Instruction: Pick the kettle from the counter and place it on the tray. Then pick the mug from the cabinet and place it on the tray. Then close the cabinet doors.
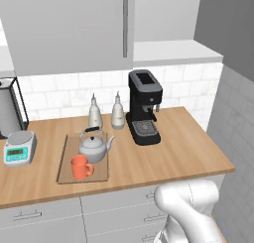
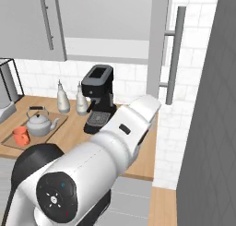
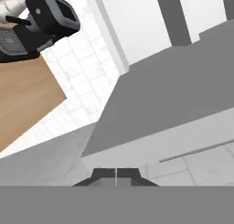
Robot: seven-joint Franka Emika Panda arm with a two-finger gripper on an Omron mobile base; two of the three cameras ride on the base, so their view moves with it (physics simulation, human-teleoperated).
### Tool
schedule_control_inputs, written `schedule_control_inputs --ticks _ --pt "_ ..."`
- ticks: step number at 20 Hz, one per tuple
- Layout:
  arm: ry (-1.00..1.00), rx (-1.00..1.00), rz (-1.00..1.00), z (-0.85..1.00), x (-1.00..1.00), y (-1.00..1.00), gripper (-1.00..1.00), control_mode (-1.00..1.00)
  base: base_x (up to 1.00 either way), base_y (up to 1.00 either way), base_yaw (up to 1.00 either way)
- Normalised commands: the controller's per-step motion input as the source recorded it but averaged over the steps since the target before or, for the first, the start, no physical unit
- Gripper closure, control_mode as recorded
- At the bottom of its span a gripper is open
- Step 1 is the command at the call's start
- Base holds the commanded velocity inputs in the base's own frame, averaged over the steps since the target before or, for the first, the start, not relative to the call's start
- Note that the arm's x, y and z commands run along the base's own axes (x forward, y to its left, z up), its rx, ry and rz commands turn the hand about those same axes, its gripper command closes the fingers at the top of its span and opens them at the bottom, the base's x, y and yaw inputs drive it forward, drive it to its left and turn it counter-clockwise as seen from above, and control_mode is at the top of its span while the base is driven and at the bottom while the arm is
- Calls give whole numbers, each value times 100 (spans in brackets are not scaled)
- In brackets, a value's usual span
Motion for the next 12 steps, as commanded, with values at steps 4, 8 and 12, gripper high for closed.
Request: schedule_control_inputs --ticks 4,8,12 --pt "7 0 7 -21 45 -45 100 -100 0 0 0" --pt "13 -3 6 -24 31 -62 100 -100 0 0 0" --pt "8 0 6 -24 35 -47 100 -100 0 0 0"
